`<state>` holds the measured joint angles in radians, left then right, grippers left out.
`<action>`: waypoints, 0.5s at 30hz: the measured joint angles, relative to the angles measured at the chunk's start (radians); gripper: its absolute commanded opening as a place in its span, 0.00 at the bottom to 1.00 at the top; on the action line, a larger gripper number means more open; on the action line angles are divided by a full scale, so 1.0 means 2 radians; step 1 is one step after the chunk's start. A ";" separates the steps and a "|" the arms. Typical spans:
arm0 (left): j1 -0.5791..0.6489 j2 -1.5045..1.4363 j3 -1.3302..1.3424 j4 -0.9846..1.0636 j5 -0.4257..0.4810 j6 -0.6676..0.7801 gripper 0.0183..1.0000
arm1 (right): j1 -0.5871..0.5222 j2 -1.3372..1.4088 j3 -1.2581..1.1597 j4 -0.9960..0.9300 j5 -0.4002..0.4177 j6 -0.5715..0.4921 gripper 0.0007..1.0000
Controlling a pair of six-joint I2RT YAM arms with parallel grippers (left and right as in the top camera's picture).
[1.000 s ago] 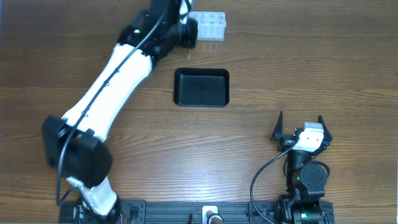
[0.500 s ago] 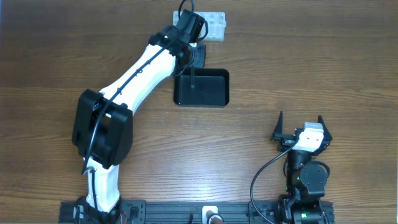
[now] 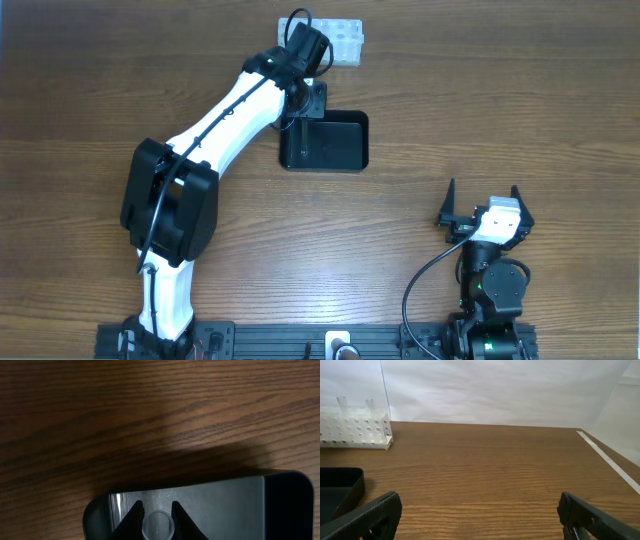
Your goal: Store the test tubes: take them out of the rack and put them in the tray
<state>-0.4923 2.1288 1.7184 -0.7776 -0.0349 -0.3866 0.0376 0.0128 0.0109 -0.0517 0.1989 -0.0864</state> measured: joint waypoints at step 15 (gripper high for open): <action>0.000 0.022 0.000 -0.001 0.000 0.000 0.17 | 0.000 0.000 0.000 0.000 0.000 0.000 0.99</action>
<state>-0.4923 2.1727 1.7184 -0.7803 -0.0341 -0.3870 0.0376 0.0128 0.0109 -0.0517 0.1989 -0.0868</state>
